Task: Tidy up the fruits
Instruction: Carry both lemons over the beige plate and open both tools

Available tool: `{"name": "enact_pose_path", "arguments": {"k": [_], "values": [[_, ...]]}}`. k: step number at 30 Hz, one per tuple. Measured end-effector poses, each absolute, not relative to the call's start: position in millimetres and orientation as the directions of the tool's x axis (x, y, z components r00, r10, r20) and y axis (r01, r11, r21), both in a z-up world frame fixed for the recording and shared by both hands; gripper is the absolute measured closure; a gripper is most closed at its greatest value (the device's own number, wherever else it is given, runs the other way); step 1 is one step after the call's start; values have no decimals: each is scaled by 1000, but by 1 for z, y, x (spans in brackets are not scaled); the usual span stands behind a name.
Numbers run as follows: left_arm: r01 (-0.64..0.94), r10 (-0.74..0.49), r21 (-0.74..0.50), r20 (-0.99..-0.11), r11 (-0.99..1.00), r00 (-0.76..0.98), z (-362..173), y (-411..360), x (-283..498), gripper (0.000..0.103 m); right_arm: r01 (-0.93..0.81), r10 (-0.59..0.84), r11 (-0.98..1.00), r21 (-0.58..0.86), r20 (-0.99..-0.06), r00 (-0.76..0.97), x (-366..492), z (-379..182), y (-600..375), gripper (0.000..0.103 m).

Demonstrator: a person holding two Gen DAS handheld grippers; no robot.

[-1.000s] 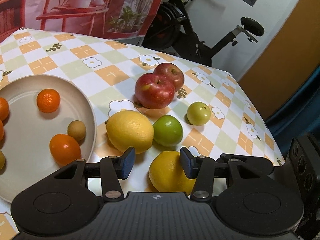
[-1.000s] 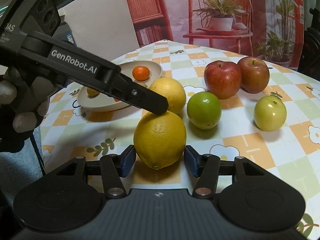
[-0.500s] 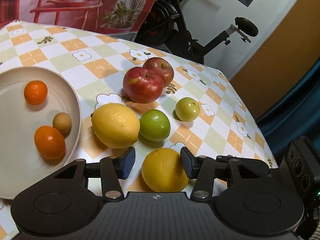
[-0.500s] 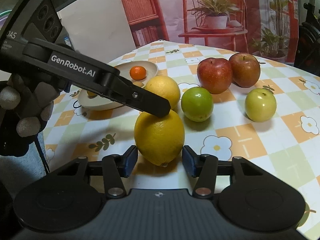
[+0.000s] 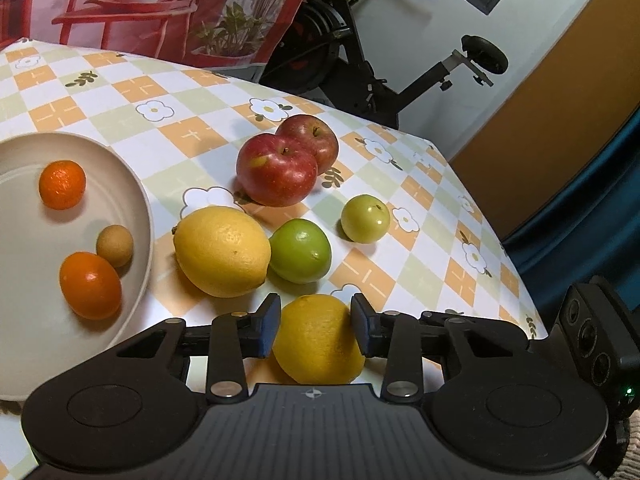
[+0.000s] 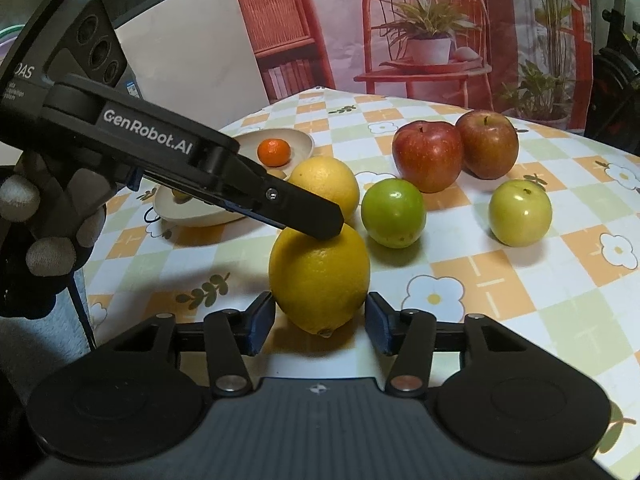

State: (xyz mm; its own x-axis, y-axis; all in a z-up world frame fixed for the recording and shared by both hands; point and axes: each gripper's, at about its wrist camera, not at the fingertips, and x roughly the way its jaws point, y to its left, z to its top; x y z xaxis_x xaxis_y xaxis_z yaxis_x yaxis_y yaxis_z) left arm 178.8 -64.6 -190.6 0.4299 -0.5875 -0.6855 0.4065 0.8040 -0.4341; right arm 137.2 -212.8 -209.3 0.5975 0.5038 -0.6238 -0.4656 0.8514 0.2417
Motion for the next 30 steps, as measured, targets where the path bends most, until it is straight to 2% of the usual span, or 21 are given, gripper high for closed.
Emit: {"name": "enact_pose_path", "arguments": {"k": [11,22,30], "values": [[386,-562,-410,-640,826,524,-159,-26,174,62,-515,533,830,215,-582,615,147,-186,-185,51],[308,-507,-413,-577,857,640,-131,34,195,62,-616,587,772,155,-546,598,199,-156,-126,51],[267,-466,-392,-609,880,641,-136,58,220,62,-670,608,732,126,-564,559,239,-163,-92,51]]}}
